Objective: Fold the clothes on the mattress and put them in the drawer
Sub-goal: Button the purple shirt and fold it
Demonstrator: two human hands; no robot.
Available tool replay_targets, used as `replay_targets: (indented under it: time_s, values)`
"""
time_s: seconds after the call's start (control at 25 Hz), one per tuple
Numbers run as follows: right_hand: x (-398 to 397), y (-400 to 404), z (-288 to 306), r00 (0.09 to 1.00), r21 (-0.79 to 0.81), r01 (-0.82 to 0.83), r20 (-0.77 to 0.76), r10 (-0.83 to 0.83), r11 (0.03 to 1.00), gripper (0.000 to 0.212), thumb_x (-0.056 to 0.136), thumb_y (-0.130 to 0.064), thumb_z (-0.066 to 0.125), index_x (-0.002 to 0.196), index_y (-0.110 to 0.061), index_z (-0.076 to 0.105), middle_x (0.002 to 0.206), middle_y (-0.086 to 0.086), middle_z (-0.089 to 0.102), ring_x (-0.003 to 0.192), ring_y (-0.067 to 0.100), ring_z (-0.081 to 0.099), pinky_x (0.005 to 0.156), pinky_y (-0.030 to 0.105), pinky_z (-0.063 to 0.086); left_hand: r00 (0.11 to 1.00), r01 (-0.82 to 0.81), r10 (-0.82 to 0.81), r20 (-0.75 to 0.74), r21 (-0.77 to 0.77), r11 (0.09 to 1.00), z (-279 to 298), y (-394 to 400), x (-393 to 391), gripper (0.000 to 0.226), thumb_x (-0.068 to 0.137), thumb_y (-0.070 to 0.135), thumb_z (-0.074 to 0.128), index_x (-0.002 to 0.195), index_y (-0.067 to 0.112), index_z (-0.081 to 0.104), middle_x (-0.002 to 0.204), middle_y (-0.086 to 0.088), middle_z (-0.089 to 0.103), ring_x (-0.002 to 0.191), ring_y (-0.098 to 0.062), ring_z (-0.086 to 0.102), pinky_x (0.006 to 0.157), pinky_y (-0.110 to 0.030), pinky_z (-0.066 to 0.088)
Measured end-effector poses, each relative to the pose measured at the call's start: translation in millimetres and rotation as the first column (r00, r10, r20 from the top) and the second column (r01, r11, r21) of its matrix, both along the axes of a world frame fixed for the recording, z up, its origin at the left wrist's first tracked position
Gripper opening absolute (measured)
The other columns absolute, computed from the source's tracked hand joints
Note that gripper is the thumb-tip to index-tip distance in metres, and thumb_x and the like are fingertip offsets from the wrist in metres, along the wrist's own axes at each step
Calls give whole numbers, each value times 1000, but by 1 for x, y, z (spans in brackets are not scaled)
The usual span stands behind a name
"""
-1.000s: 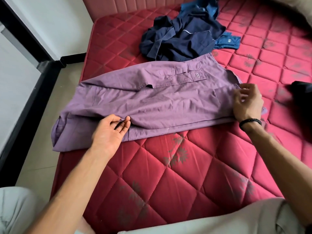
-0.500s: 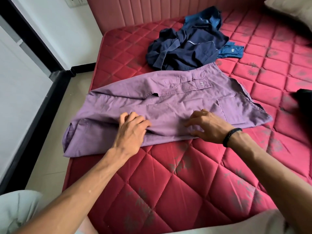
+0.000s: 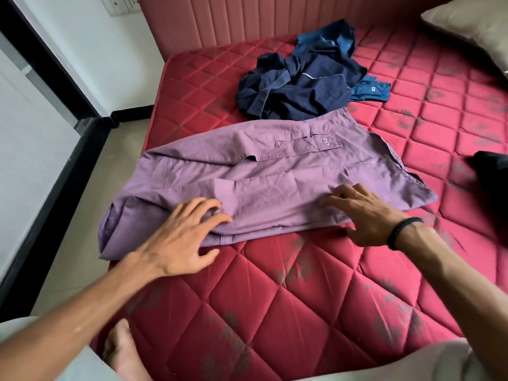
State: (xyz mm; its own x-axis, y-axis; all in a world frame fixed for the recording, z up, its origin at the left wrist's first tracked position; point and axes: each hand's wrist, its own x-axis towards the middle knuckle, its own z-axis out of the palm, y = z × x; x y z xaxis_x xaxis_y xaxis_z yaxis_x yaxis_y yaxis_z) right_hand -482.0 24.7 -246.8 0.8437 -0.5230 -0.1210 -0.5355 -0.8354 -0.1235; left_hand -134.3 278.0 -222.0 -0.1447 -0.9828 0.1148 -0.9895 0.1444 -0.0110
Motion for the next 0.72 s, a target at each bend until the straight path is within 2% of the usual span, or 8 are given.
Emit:
replay_targets:
  time_s: [0.08, 0.12, 0.2, 0.32, 0.44, 0.56, 0.64, 0.72]
  values:
    - [-26, -9, -1, 972, -128, 81, -208, -107, 988, 101, 75, -31, 75, 159, -45, 21, 165, -7, 19, 144, 31, 29, 102, 51, 45, 982, -46, 27, 185, 100, 994, 1, 20, 44, 94, 73, 42, 71, 158, 27, 34, 168, 0, 23, 155, -24, 22, 123, -49, 25]
    - [-39, -11, -6, 967, -180, 86, -220, -125, 980, 109, 78, -33, 76, 161, -46, 8, 170, -8, 8, 150, 32, 23, 105, 55, 42, 966, -113, 77, 248, 135, 984, -1, 29, 64, 108, 68, 34, 76, 163, 23, 25, 171, -1, 15, 158, -26, 16, 123, -51, 24]
    - [-57, -17, -19, 988, -253, 47, -128, -81, 966, 108, 84, -30, 75, 162, -47, 1, 172, -8, 10, 151, 35, 29, 105, 60, 43, 939, -236, 170, 297, 201, 951, -11, 42, 87, 124, 59, 17, 80, 165, 20, 15, 173, -3, 11, 158, -30, 14, 119, -55, 28]
    - [-69, -37, -30, 995, -233, 95, 52, -86, 968, 90, 90, -19, 70, 162, -40, 20, 167, -1, 31, 142, 39, 46, 102, 57, 50, 949, -263, 196, 246, 277, 924, -31, 47, 89, 125, 58, -1, 68, 165, 25, 9, 173, 2, 4, 160, -27, 6, 118, -54, 34]
    - [-65, -41, -30, 971, -145, 166, 197, -136, 975, 74, 84, -5, 76, 152, -17, 48, 153, 12, 50, 132, 46, 55, 106, 58, 48, 969, -239, 206, 136, 307, 921, -35, 52, 92, 124, 58, -10, 58, 165, 26, 7, 173, 3, -1, 160, -26, -3, 124, -50, 27]
    - [-67, -29, -18, 970, -156, 121, 230, -84, 980, 62, 79, -6, 73, 141, -4, 61, 139, 20, 62, 120, 47, 64, 100, 59, 52, 970, -241, 230, 74, 345, 907, -27, 63, 92, 122, 65, -15, 51, 163, 33, -1, 172, 4, -11, 158, -21, -12, 128, -44, 20]
    - [-78, -20, -15, 972, -191, 81, 231, -35, 978, 64, 69, -2, 83, 131, 0, 67, 126, 23, 69, 106, 45, 72, 89, 57, 57, 969, -239, 243, 42, 402, 884, -17, 73, 78, 116, 72, -15, 48, 158, 36, -9, 170, 5, -18, 155, -17, -22, 129, -40, 12]
    - [-98, -8, -11, 978, -188, 47, 210, -7, 981, 72, 60, 4, 94, 127, 0, 69, 119, 23, 72, 99, 43, 74, 87, 42, 58, 975, -215, 217, 45, 436, 874, -8, 86, 58, 109, 78, -14, 46, 155, 33, -16, 166, 7, -24, 149, -12, -33, 129, -33, 0]
